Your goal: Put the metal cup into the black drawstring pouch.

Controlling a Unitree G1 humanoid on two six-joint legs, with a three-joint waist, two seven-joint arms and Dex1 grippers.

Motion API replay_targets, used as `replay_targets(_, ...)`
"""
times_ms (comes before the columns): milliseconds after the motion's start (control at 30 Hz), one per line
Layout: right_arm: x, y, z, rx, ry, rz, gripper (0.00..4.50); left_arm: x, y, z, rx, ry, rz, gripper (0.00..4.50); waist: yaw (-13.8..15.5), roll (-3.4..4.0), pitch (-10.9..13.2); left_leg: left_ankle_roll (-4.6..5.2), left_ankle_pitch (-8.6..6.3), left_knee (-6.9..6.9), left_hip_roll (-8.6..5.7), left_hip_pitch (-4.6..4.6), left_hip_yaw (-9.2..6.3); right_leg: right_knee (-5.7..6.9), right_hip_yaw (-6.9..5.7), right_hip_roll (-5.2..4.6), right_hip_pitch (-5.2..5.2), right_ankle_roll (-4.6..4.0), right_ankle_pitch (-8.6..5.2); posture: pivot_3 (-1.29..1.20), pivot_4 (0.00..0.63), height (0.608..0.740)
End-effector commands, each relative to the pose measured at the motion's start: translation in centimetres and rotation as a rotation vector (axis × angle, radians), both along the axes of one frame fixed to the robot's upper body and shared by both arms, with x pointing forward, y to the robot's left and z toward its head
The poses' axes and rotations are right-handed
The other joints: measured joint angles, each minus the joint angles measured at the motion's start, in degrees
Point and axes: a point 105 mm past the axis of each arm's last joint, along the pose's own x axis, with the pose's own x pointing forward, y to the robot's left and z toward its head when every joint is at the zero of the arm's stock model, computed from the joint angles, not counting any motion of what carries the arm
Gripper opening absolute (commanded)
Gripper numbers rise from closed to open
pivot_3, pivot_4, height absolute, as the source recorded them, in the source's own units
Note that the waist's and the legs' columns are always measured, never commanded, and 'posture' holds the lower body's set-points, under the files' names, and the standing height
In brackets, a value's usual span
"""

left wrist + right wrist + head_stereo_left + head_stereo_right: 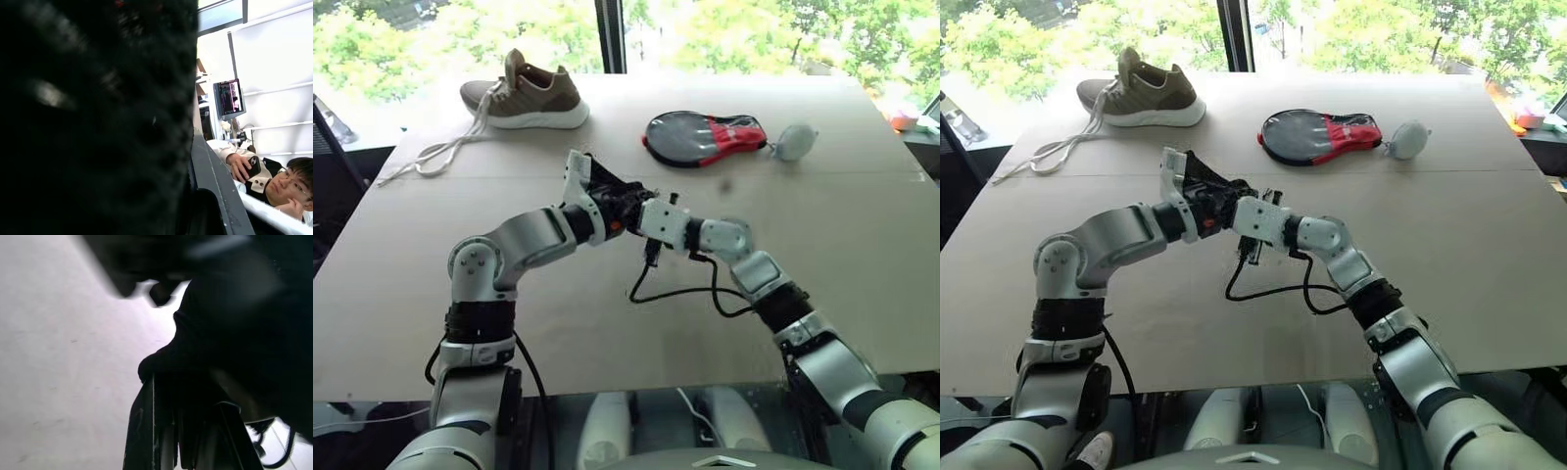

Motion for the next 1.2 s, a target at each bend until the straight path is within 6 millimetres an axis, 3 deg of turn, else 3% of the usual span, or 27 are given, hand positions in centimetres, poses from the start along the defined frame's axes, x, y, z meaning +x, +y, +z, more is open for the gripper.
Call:
replay_targets(33,-1.7,2.4,1.0,-0.042,-0.141,0.123,0.04,0.3,-1.7,2.4,-0.084,-0.038,-0.041,0.00,0.0,0.00,0.0,0.00,0.00,0.00,0.00,-0.01,0.00,0.01,0.00,0.00,0.00,0.00,0.00,0.00,0.150,0.740)
replay_targets(133,-0.2,1.8,1.5,-0.054,-0.195,0.054,0.04,0.5,-1.1,2.0,-0.091,-0.013,-0.013,0.00,0.0,-0.01,0.0,0.00,0.00,0.05,-0.01,-0.01,0.01,0.03,0.00,-0.01,0.00,0.01,0.01,0.00,0.150,0.740)
replay_targets(300,0.3,0.9,1.4,-0.080,-0.252,0.015,0.04,0.9,0.2,0.5,-0.095,0.051,0.058,0.00,0.0,-0.01,0.0,-0.01,0.01,0.01,0.02,-0.01,0.00,0.00,-0.01,-0.01,0.00,0.00,0.00,0.00,0.150,0.740)
replay_targets(433,0.6,-1.4,1.1,-0.082,-0.168,-0.040,0.04,1.3,1.9,-0.2,-0.118,0.074,0.118,0.00,0.1,-0.01,0.0,-0.01,0.01,0.02,0.02,-0.02,0.01,-0.02,-0.01,-0.07,0.00,0.00,0.00,0.00,0.150,0.740)
replay_targets(633,-0.2,-4.5,3.2,0.040,0.061,-0.105,2.84,1.3,4.2,-0.8,-0.101,0.045,0.123,0.00,0.1,-0.01,0.0,-0.01,0.01,0.02,0.00,0.00,0.01,0.02,-0.02,-0.01,0.01,0.00,0.00,0.00,0.150,0.740)
replay_targets(767,-1.9,-6.6,4.1,0.100,0.230,-0.110,2.84,0.8,4.5,-0.2,-0.062,-0.046,0.047,0.00,0.2,-0.01,0.0,0.00,0.00,0.02,-0.01,-0.01,-0.01,0.00,-0.04,0.01,0.02,0.00,0.00,0.00,0.150,0.740)
replay_targets(900,0.5,-8.7,4.0,0.108,0.169,-0.315,2.84,-0.3,4.6,1.6,-0.132,-0.118,-0.046,0.00,0.1,-0.01,0.0,0.01,0.00,0.02,-0.02,0.00,0.03,0.01,-0.02,0.01,0.01,0.00,0.00,0.00,0.150,0.740)
replay_targets(1067,1.8,-7.8,2.1,0.088,0.091,-0.391,4.36,-1.9,5.9,3.5,-0.172,-0.169,-0.139,0.00,-0.3,-0.02,0.0,0.01,0.00,-0.01,0.00,0.02,0.02,0.05,0.00,0.04,-0.02,0.00,-0.01,0.00,0.150,0.740)
replay_targets(1200,1.9,-5.7,1.3,0.137,0.120,-0.363,4.47,-2.3,7.6,3.4,-0.129,-0.166,-0.150,0.00,-0.5,0.00,0.1,0.00,0.00,-0.05,0.04,0.01,0.09,0.04,0.06,0.10,-0.07,0.00,-0.01,0.00,0.150,0.740)
